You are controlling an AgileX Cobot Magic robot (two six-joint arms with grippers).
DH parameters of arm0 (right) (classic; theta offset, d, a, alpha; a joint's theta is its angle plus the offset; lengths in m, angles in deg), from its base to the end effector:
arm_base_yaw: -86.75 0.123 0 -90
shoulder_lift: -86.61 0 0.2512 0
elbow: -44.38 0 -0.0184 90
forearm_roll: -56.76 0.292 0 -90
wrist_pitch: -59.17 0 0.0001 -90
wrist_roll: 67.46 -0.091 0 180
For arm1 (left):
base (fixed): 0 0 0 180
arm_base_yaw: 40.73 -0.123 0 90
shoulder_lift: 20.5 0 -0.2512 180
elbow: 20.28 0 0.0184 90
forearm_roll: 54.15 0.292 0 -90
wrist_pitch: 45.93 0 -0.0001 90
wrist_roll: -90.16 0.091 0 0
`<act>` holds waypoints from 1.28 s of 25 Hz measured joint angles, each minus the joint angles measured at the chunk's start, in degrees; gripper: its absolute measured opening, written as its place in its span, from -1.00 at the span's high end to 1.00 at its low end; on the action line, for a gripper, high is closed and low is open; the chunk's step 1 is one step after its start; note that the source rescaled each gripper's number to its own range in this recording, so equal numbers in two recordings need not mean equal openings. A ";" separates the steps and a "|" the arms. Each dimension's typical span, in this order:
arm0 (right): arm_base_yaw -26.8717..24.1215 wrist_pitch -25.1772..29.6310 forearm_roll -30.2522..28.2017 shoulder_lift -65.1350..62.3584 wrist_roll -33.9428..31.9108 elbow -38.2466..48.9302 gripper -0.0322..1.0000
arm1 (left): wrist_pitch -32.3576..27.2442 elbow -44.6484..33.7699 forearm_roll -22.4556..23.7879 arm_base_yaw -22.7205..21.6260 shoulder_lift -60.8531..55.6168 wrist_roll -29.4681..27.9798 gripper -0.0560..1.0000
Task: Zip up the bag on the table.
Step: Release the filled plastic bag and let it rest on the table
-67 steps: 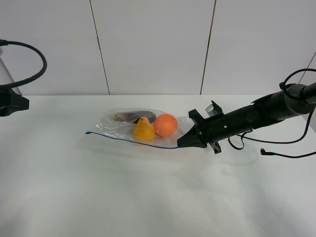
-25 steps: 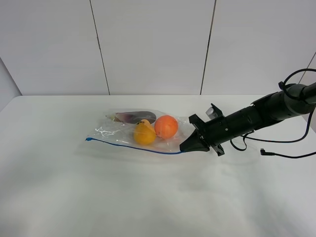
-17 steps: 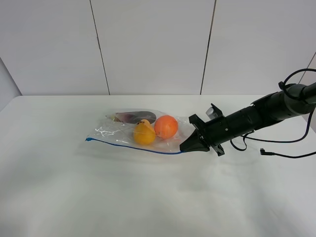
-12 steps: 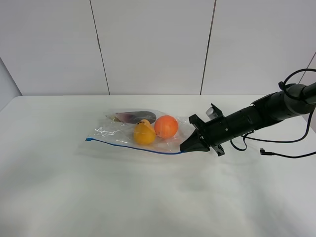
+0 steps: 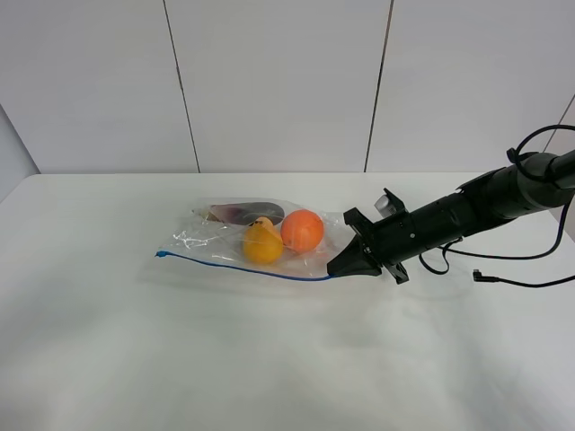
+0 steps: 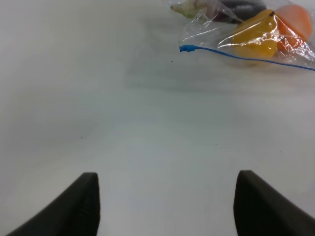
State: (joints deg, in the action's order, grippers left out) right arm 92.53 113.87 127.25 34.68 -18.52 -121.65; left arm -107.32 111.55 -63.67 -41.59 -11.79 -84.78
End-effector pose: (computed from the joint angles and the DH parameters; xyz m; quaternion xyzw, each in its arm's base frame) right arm 0.3528 0.1061 0.0452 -0.0174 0.9007 0.4319 0.0430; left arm 0.0659 -0.0122 0.2937 0.0346 0.8547 -0.0564 0.5148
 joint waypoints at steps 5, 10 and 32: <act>0.00 0.05 0.00 0.00 0.00 0.00 0.94 | 0.00 0.00 0.00 0.00 0.00 0.00 -0.69; 0.00 0.05 0.00 0.00 0.00 0.00 0.93 | 0.00 0.00 0.00 0.00 0.00 0.00 -0.69; -0.69 2.97 -8.98 -3.31 -2.27 -5.02 -0.99 | 0.04 0.00 0.00 0.00 0.00 0.00 -0.69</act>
State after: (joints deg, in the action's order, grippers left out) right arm 91.84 116.85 118.28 31.37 -20.78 -126.67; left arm -107.28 111.55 -63.67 -41.59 -11.79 -84.78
